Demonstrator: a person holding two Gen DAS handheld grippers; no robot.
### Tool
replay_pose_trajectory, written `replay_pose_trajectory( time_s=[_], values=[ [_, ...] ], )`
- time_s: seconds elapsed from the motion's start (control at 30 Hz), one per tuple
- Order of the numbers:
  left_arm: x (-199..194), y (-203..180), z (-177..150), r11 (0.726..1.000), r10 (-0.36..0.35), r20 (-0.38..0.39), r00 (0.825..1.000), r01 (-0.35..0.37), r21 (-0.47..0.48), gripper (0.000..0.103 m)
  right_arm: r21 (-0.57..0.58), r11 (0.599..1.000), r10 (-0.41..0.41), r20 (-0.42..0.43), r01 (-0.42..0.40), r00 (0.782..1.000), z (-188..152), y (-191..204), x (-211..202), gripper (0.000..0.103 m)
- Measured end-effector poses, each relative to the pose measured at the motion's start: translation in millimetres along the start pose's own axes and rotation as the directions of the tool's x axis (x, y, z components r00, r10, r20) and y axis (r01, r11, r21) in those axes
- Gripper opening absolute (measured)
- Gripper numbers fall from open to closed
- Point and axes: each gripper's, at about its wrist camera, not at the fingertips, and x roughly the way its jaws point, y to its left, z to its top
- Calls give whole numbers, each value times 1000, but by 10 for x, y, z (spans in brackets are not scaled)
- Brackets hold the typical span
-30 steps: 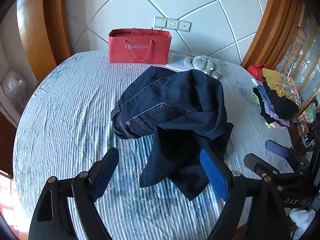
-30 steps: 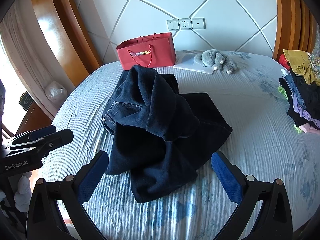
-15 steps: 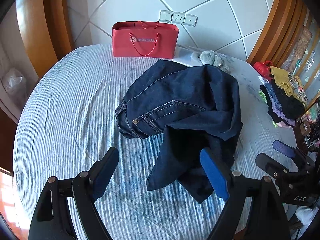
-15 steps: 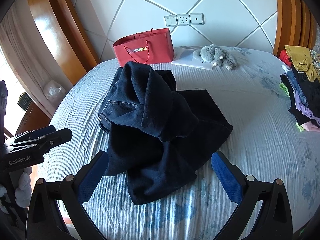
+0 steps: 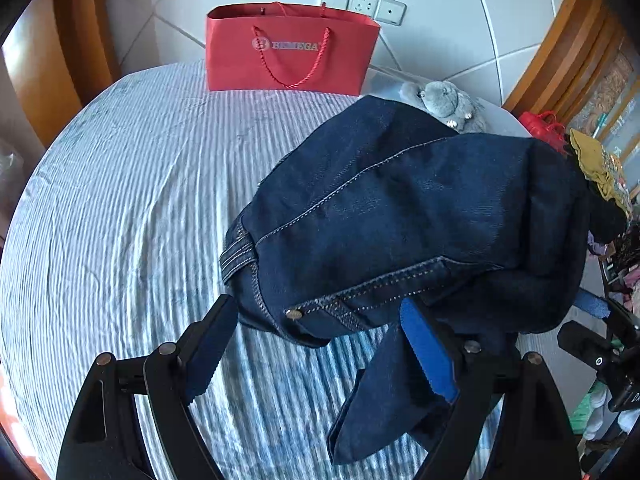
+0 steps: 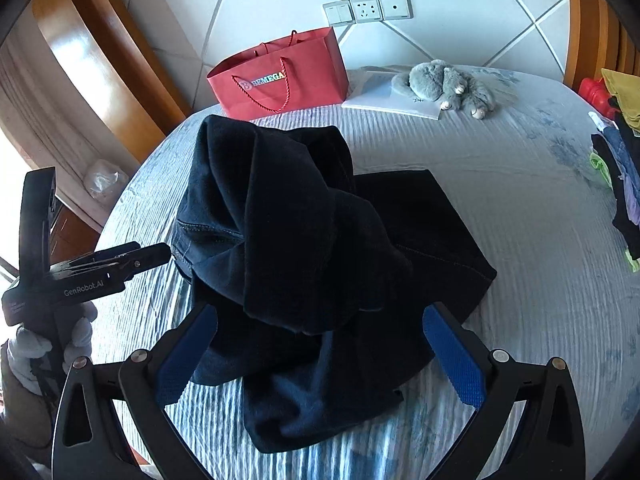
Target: Fold clothes
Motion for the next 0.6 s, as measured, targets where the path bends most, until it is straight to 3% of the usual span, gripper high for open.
replay_pose_trajectory(
  time_s=[0.13,0.27,0.3,0.33,0.43,0.6],
  values=[
    [275,-14,114,998,-14,-11,1000,15,53,82,4,1000,19,-38,-19,999,105,-55,237,103],
    [481,-21,178,996,-21,-27,999,23,85,60,13,997,75,-72,-75,995,175,-85,430,103],
    [491,-15,182,996,-24,-25,999,26,85,57,24,995,99,-83,-97,992,184,-100,479,95],
    [481,1,188,996,-23,-24,999,24,81,51,24,994,107,-86,-105,991,186,-102,499,78],
    [353,93,224,998,-17,-7,1000,17,55,35,24,991,131,-93,-129,987,191,-108,556,55],
    [-135,299,297,999,28,91,995,-30,27,22,-52,981,186,4,-186,983,291,43,189,33]
  ],
)
